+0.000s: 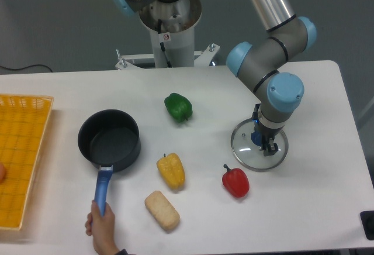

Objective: Place the lid on the table
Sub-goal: 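Lower the glass lid flat onto the table beside the red pepper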

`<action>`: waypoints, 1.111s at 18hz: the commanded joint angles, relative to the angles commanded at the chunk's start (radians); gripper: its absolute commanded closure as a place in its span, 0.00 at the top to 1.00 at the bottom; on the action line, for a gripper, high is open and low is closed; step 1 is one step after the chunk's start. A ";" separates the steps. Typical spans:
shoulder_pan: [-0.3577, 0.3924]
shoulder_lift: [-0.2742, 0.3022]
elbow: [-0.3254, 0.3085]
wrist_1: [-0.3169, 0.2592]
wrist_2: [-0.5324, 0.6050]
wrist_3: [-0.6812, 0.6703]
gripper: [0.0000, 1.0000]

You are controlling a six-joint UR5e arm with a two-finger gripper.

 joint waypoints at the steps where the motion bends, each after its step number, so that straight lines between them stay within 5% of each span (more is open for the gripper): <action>1: 0.000 0.000 0.000 0.000 0.000 0.000 0.67; 16: 0.000 0.000 0.000 0.000 -0.002 0.000 0.76; 20: -0.002 0.000 0.000 0.002 -0.002 0.000 0.95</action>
